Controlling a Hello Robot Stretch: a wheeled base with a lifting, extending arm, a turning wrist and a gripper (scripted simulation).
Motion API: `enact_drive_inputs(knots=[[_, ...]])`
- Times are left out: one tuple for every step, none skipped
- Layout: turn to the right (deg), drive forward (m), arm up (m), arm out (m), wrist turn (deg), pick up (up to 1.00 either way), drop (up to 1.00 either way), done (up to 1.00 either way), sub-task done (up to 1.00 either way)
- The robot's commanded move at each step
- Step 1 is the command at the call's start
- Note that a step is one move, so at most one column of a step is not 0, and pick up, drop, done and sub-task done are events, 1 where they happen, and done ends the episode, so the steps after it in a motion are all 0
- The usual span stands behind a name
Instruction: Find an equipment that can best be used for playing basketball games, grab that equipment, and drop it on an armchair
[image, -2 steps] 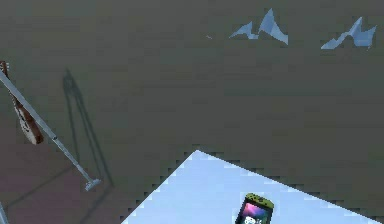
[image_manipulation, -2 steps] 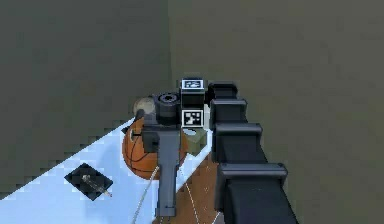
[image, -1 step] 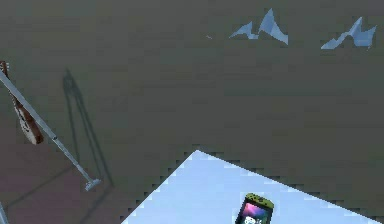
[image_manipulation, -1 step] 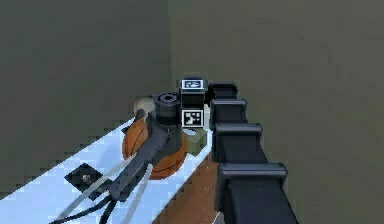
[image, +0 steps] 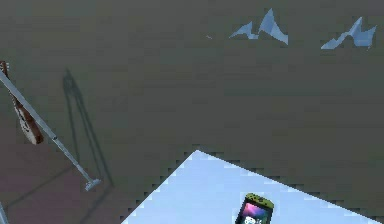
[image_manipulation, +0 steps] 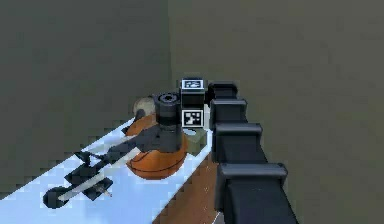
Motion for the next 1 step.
enact_drive_inputs(knots=[[0.0, 0.00, 0.00, 0.00, 45.0, 0.00, 0.00, 0.00, 0.00]])
